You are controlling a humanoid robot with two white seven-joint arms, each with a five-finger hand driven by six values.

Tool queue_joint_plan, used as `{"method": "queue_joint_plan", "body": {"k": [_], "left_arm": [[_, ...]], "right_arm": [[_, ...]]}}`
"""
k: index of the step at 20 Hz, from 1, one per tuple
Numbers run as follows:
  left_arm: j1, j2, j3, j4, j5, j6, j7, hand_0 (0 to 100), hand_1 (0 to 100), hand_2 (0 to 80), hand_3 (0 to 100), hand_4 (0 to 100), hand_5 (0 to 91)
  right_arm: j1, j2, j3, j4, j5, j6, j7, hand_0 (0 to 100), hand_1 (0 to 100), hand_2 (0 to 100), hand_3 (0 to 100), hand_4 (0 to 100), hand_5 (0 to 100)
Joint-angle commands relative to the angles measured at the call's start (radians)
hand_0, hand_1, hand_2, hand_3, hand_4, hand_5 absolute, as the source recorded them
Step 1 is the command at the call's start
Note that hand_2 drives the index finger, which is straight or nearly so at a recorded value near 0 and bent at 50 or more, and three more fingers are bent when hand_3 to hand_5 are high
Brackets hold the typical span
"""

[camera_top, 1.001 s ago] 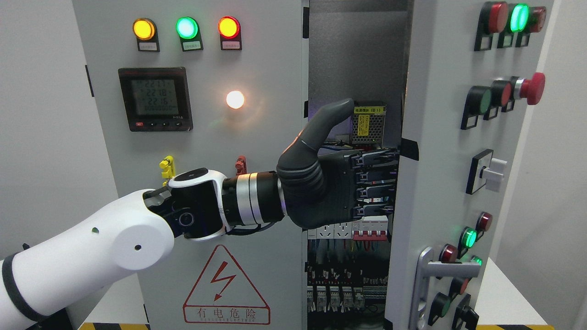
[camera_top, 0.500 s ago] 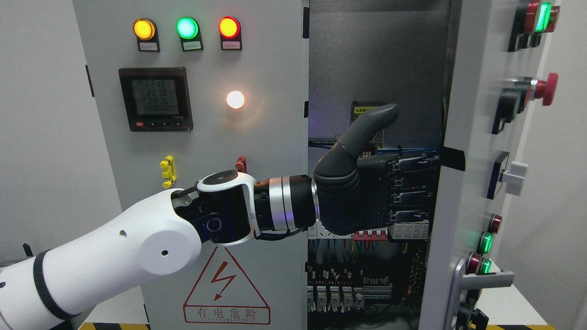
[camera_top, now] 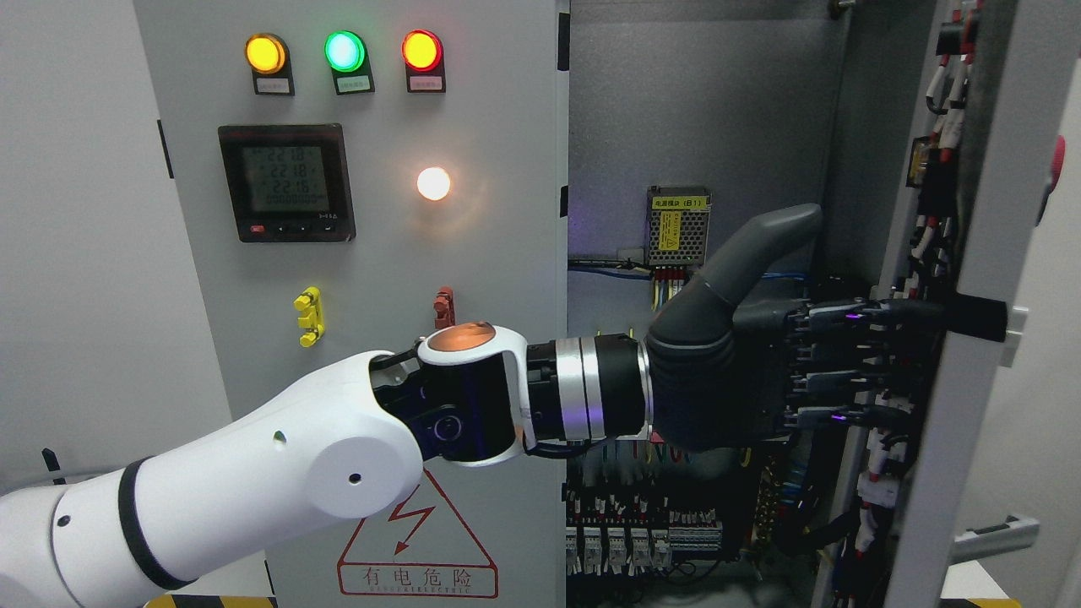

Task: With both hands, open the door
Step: 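Push the button door with the left hand, swinging it wide open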

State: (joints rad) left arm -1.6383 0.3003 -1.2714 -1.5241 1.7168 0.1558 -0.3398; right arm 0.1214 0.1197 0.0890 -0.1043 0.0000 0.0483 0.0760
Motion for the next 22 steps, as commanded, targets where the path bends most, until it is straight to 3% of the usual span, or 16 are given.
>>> {"method": "queue_joint_plan", "body": {"k": [1, 13, 22], "left_arm": [[-0.006, -0.135, 0.003, 0.005, -0.011, -0.001, 0.021, 0, 0, 0.0, 0, 0, 0.0], [-0.018, -0.29, 0.004, 0.024, -0.046, -0.012, 0.171, 0, 0, 0.0, 0, 0, 0.0], [-0.078, -0.357, -0.019, 0.104, -0.033, -0.015, 0.176, 0, 0, 0.0, 0, 0, 0.0]], "right_arm": [[0.0, 0.0, 0.0, 0.0, -0.025, 0.001, 0.001, 38, 0, 0, 0, 0, 0], [0.0, 0.0, 0.0, 0.0, -0.025, 0.001, 0.001, 38, 0, 0, 0, 0, 0], [0.0, 0.0, 0.0, 0.0, -0.025, 0.001, 0.001, 38, 0, 0, 0, 0, 0]]}}
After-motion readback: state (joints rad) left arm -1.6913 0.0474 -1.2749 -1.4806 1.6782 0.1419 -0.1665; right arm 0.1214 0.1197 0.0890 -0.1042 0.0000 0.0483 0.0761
